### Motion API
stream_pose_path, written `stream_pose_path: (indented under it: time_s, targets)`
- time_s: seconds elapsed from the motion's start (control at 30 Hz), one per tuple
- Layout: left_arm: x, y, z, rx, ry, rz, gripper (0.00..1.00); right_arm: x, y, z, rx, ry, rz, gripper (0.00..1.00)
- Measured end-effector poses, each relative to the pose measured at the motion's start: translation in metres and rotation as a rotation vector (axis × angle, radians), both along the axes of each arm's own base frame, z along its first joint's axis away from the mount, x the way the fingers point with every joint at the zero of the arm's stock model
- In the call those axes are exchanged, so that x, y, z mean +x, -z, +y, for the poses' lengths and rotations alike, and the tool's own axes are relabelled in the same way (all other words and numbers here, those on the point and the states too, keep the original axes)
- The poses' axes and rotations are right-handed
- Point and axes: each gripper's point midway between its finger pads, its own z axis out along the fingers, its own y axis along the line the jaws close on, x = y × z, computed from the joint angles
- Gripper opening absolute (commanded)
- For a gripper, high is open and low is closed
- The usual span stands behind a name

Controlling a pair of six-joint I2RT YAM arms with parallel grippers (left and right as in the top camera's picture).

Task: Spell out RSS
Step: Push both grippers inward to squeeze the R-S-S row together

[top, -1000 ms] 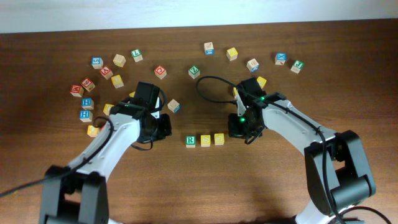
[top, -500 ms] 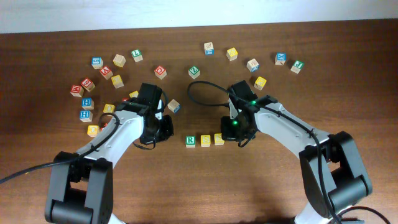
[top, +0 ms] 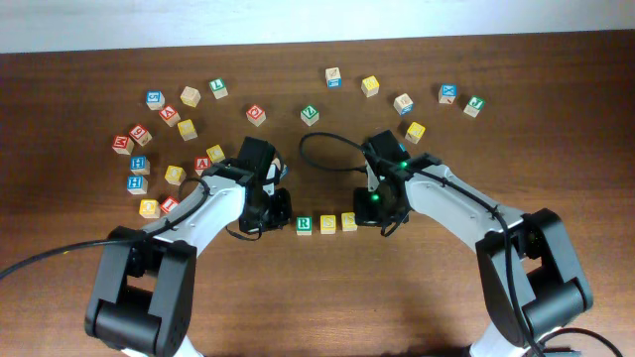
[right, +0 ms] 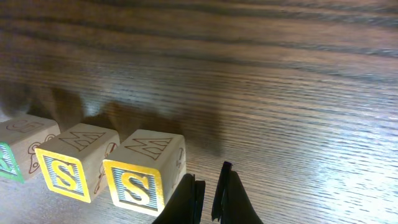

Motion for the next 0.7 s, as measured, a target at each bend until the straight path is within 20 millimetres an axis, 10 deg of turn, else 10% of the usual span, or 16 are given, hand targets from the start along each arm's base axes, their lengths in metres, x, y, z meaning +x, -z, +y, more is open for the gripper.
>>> stream_pose_path:
  time_s: [0.7]
  targets:
    - [-0.008, -0.001, -0.018, -0.02, 0.052, 0.004, 0.0, -0.003, 0.0, 0.009, 0.002, -0.028, -0.01, 0.04]
